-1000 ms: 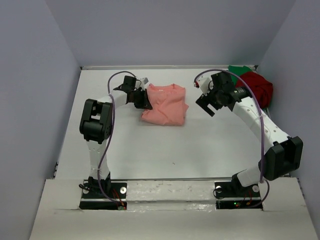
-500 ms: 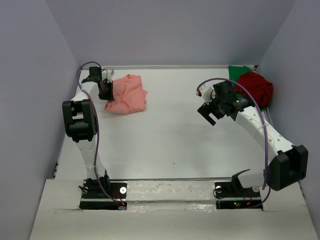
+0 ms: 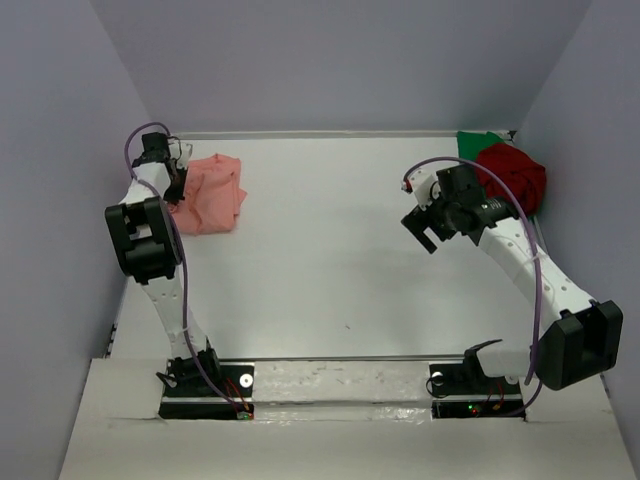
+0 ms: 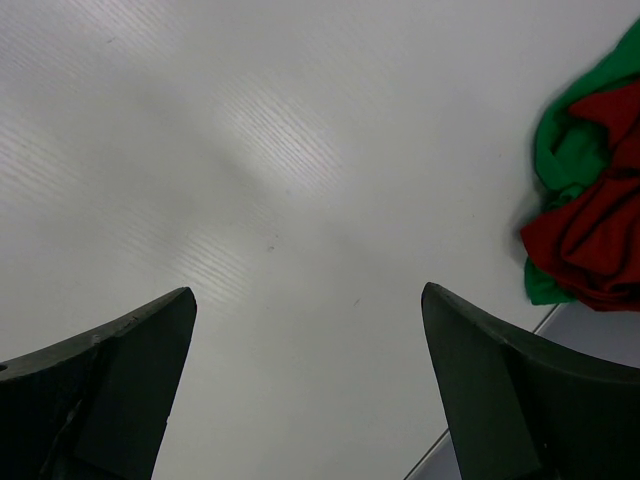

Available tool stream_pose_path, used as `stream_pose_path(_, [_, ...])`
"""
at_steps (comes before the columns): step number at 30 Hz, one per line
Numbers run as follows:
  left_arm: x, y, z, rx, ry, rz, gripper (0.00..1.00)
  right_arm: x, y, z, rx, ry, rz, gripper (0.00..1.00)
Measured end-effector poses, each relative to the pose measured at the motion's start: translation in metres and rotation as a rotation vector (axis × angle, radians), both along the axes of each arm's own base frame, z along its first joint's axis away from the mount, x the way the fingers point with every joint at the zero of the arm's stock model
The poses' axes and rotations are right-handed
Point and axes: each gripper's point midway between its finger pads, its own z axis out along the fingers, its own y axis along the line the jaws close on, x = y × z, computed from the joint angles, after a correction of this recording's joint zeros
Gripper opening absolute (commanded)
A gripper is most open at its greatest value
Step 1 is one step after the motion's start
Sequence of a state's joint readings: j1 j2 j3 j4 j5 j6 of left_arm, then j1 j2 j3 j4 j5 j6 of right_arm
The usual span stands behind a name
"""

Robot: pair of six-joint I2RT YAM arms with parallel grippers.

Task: Fold and stack the t-shirts
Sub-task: Put the neatly folded tshirt into the corner of the board with the left arm

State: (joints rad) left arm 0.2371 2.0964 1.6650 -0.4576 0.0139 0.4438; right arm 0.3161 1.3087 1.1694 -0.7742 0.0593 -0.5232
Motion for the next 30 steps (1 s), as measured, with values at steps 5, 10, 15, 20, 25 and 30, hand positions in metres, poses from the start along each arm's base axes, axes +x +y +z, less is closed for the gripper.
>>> stream_pose_path(5, [0.008, 0.039, 0.002, 0.096, 0.000, 0.031, 0.00, -0.001, -0.002, -0.003, 0.008, 0.011, -0.008, 1.00])
stream_pose_path(10, [0.007, 0.056, -0.007, 0.131, 0.024, 0.049, 0.00, -0.001, -0.004, -0.004, 0.013, 0.014, -0.015, 1.00])
stream_pose_path(15, [0.006, 0.058, -0.013, 0.143, 0.037, 0.055, 0.00, 0.000, -0.006, -0.007, 0.018, 0.027, -0.023, 1.00])
stream_pose_path(20, [0.008, 0.061, -0.015, 0.153, 0.040, 0.062, 0.49, 0.001, -0.005, -0.011, 0.021, 0.039, -0.022, 1.00])
stream_pose_path(25, [0.013, 0.069, -0.010, 0.186, 0.014, 0.090, 0.80, 0.002, -0.007, -0.014, 0.021, 0.051, -0.031, 1.00])
stream_pose_path(30, [0.016, 0.077, 0.006, 0.231, -0.019, 0.111, 0.90, 0.002, -0.005, -0.020, 0.030, 0.072, -0.034, 1.00])
